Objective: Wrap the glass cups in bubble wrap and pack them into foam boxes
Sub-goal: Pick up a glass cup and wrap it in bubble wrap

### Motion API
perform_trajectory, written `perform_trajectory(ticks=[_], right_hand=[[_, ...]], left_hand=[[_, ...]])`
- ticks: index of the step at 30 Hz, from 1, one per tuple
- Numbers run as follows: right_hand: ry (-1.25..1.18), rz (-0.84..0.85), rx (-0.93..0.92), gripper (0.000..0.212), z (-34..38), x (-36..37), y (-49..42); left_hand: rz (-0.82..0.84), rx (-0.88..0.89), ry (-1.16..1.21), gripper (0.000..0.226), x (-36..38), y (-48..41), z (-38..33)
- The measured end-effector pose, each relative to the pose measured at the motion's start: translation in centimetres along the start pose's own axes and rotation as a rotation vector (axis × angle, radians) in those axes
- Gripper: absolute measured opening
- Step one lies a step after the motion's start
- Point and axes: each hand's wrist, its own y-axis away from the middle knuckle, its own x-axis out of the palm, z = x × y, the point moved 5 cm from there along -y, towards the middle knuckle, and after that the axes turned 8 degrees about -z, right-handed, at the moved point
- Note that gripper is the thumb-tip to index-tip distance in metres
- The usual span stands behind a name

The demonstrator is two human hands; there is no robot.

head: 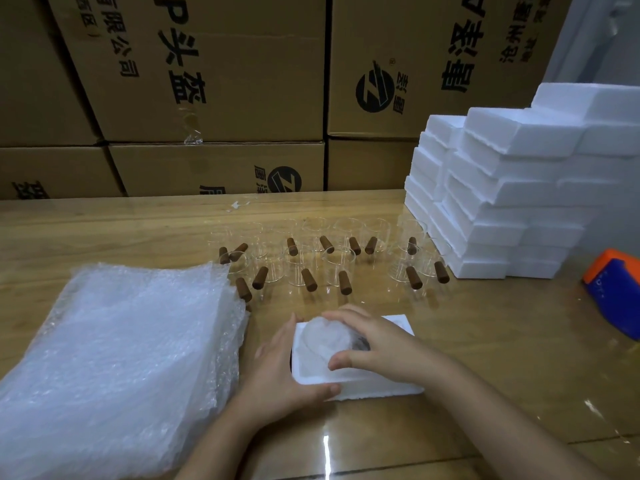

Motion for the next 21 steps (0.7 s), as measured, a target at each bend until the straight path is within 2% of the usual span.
perform_trajectory(ticks=[3, 5, 7, 9, 11, 12, 13, 16, 19, 21], right_hand=[[0.028, 0.065, -0.015, 0.07, 0.6, -0.9, 0.5], [0.056, -0.036, -0.051, 0.063, 1.7, -4.2, 0.4], [0.07, -0.363, -0.155, 0.041, 3.3, -9.9, 0.3], [0.203, -0.761, -0.243, 0.024, 4.2, -16.2, 0.8], [0.477, -1.043, -0.212, 0.03, 4.3, -21.6, 1.3], [0.595, -1.102, -0.14, 0.038, 4.0, -23.8, 1.3], [0.682, -1.106, -0.045, 0.048, 3.3, -25.6, 1.0], [0.794, -0.971, 0.202, 0.071, 0.6, -28.8, 0.3], [0.851, -0.868, 0.258, 0.08, -1.4, -29.4, -0.3], [0.867, -0.858, 0.263, 0.079, -2.2, -29.4, -0.6]], left_hand=[[-0.016, 0.016, 0.014, 0.129, -0.1, 0.1, 0.0], [-0.037, 0.046, 0.043, 0.12, -0.3, 0.2, -0.1], [-0.063, 0.075, 0.068, 0.111, -0.5, 0.4, -0.4], [-0.079, 0.088, 0.079, 0.105, -0.6, 0.5, -0.6], [-0.109, 0.094, 0.102, 0.103, -0.7, 0.5, -0.6], [-0.126, 0.094, 0.11, 0.102, -0.8, 0.5, -0.6], [-0.138, 0.093, 0.115, 0.103, -0.9, 0.5, -0.5], [-0.145, 0.088, 0.122, 0.104, -0.9, 0.5, -0.3], [-0.136, 0.068, 0.133, 0.108, -0.8, 0.3, -0.1], [-0.134, 0.058, 0.139, 0.111, -0.8, 0.3, 0.1]])
